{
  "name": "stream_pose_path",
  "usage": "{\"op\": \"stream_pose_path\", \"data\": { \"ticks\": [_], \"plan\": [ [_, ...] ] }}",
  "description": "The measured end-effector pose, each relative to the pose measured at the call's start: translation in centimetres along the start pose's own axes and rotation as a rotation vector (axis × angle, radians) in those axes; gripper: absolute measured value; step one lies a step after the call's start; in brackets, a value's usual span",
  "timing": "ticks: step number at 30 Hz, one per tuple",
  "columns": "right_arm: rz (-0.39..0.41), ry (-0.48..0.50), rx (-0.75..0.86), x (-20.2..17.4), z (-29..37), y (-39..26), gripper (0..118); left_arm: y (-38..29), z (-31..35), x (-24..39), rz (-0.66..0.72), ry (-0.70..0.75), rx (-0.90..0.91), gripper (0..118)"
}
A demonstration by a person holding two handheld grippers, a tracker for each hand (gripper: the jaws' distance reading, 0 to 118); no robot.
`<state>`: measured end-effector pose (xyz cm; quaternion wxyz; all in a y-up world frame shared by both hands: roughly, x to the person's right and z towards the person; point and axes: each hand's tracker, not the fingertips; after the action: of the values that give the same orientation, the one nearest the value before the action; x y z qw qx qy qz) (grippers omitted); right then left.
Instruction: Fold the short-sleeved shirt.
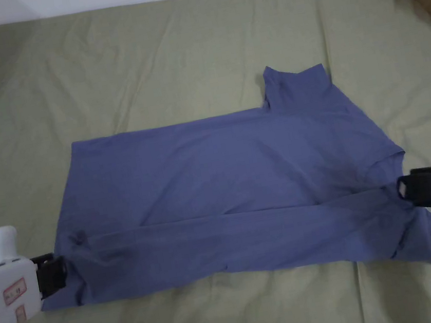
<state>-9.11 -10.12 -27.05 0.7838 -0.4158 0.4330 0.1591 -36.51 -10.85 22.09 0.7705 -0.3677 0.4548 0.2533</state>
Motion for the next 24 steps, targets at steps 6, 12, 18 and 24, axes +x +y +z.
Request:
{"op": "stream_pose_path", "data": {
  "ticks": [6, 12, 18, 24],
  "plan": [
    [-0.099, 0.020, 0.003, 0.6, 1.7, -5.2, 0, -4.0, 1.4, -0.2, 0.003, -0.026, -0.001, 0],
    [-0.162, 0.007, -0.033, 1.2, 1.8, -8.1, 0, -3.4, -2.0, -0.9, 0.014, -0.005, -0.029, 76],
    [-0.205, 0.000, -0.050, 2.1, 2.1, -9.9, 0, -3.6, -6.9, -1.3, 0.045, 0.019, -0.144, 59],
    [-0.194, -0.021, -0.014, 2.6, 2.2, -9.7, 5, -2.7, -5.2, -1.4, 0.065, -0.045, -0.104, 10]
  ]
}}
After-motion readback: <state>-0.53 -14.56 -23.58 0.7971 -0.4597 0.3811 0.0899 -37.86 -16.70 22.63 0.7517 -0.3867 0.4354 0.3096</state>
